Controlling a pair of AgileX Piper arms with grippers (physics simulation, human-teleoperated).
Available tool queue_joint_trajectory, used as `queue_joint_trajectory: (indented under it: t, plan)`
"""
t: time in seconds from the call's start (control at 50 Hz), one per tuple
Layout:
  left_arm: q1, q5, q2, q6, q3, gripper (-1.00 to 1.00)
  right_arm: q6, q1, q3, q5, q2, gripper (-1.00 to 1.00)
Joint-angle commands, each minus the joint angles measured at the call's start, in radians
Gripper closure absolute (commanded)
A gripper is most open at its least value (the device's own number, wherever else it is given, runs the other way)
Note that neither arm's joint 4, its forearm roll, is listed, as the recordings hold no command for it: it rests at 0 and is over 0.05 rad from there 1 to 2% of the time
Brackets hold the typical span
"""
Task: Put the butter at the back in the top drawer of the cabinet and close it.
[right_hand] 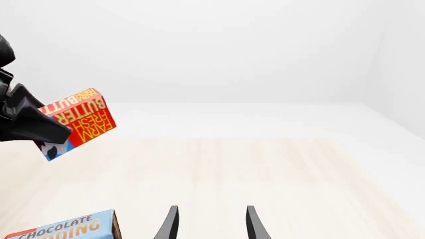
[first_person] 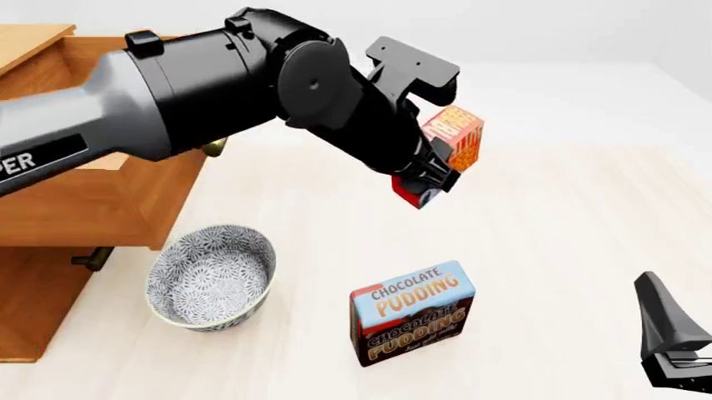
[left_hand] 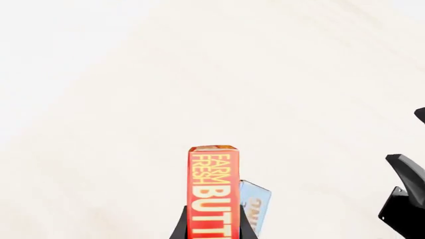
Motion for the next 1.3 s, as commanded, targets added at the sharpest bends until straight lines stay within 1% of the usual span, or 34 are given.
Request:
queue_joint_trajectory:
  t: [0.02,0.18,0.2,0.24,0.28,0.3,0.34,0.38,0.5,0.58,0.62,0.7,0.72,0.76,0.88,1.14,1.3]
  plan:
    - [0.045,0.009,-0.109,0.032,0.048,1.00,0.000,0.000,0.000,0.000,0.000,-1.00]
    - [0.050,0.034,-0.148,0.015,0.055,1.00,0.000,0.000,0.000,0.000,0.000,-1.00]
    - [0.059,0.031,-0.170,0.024,0.071,1.00,0.000,0.000,0.000,0.000,0.000,-1.00]
    - [0.060,0.041,-0.188,0.021,0.082,1.00,0.000,0.000,0.000,0.000,0.000,-1.00]
    - [0.076,0.044,-0.211,0.032,0.099,1.00,0.000,0.000,0.000,0.000,0.000,-1.00]
    - [0.074,0.052,-0.210,0.023,0.097,1.00,0.000,0.000,0.000,0.000,0.000,-1.00]
    - [0.102,0.053,-0.246,0.045,0.118,1.00,0.000,0.000,0.000,0.000,0.000,-1.00]
    - [0.111,0.067,-0.257,0.037,0.119,1.00,0.000,0.000,0.000,0.000,0.000,-1.00]
    - [0.151,0.080,-0.311,0.050,0.151,1.00,0.000,0.000,0.000,0.000,0.000,-1.00]
    - [0.168,0.090,-0.327,0.044,0.156,1.00,0.000,0.000,0.000,0.000,0.000,-1.00]
    - [0.165,0.102,-0.328,0.031,0.150,1.00,0.000,0.000,0.000,0.000,0.000,-1.00]
    - [0.180,0.114,-0.347,0.036,0.150,1.00,0.000,0.000,0.000,0.000,0.000,-1.00]
    - [0.195,0.118,-0.363,0.046,0.154,1.00,0.000,0.000,0.000,0.000,0.000,-1.00]
    - [0.191,0.128,-0.360,0.034,0.142,1.00,0.000,0.000,0.000,0.000,0.000,-1.00]
    - [0.221,0.131,-0.388,0.050,0.165,1.00,0.000,0.000,0.000,0.000,0.000,-1.00]
    - [0.292,0.183,-0.455,0.075,0.148,1.00,0.000,0.000,0.000,0.000,0.000,-1.00]
    - [0.332,0.218,-0.488,0.085,0.121,1.00,0.000,0.000,0.000,0.000,0.000,-1.00]
